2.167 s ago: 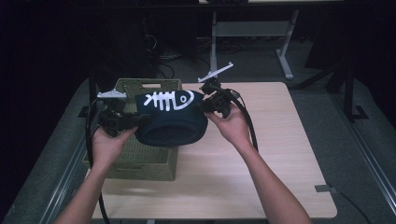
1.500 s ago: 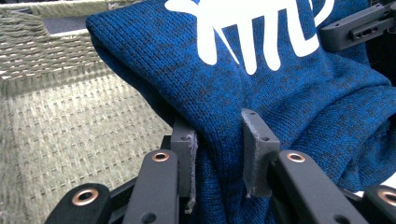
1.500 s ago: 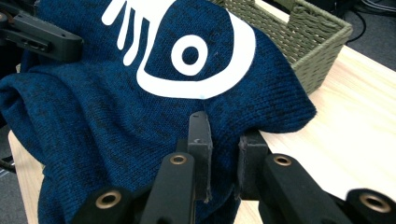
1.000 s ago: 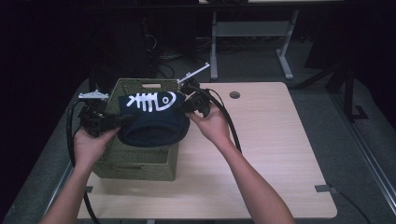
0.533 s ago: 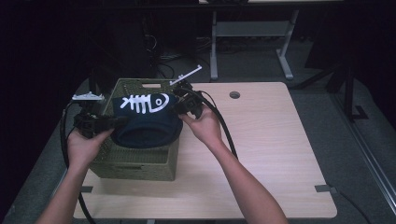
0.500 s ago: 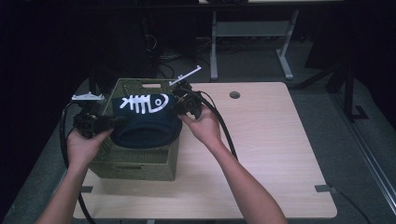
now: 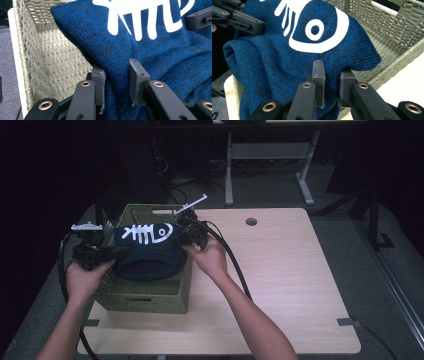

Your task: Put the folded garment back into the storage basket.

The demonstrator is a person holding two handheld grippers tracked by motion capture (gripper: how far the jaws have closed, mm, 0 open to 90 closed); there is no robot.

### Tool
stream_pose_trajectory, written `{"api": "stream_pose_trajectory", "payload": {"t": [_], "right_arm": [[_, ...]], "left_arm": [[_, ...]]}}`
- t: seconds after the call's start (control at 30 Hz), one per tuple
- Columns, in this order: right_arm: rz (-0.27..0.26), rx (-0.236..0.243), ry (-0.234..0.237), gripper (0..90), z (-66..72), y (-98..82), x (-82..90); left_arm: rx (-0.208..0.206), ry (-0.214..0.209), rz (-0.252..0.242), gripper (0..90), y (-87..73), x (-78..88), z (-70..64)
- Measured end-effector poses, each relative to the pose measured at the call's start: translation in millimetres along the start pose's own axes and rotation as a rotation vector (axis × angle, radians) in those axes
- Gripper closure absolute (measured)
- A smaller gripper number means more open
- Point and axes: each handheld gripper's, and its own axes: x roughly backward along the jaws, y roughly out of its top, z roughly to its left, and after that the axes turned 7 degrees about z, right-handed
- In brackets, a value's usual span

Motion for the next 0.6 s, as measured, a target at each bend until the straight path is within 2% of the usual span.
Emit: {"api": "stream_pose_trajectory", "payload": {"t": [0.27,0.6], "right_arm": [[-0.005,0.005,0.004,78.6,3.6,1.2,-7.5],[-0.005,-0.012,0.015,78.1,4.2,1.3,-18.5]], "left_arm": [[0.017,0.014,0.000,69.4,-4.4,-0.3,5.8],[0.030,0.028,0.011,68.6,-8.2,-4.5,13.2]]}}
